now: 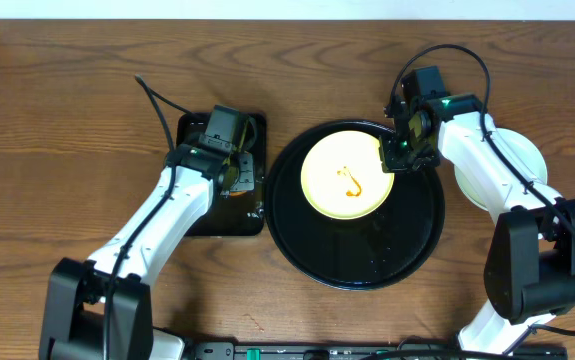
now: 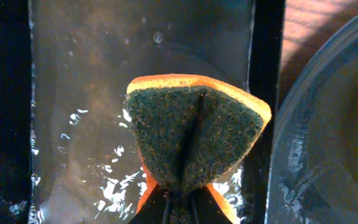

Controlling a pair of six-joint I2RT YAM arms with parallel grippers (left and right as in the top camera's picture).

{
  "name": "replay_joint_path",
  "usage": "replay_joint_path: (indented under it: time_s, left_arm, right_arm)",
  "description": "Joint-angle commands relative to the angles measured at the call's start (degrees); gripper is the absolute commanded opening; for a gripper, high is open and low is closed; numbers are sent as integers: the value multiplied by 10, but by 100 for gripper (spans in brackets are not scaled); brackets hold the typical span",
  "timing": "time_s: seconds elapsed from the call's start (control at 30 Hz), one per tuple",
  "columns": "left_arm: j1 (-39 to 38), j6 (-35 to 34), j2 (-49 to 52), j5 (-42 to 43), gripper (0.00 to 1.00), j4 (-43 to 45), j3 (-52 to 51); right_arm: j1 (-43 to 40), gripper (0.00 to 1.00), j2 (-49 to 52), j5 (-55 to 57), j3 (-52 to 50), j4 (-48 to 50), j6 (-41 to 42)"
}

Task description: Clean dirty plates on tray and stack at the side

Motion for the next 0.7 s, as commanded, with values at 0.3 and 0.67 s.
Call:
replay_joint_path:
  time_s: [0.3, 0.67]
  left_arm:
    - [1, 4, -13, -4, 8, 12, -1]
    - [0, 12, -87, -14, 7, 74, -1]
  right_arm:
    - [5, 1, -2, -1, 3, -1, -6]
    - [5, 1, -2, -1, 3, -1, -6]
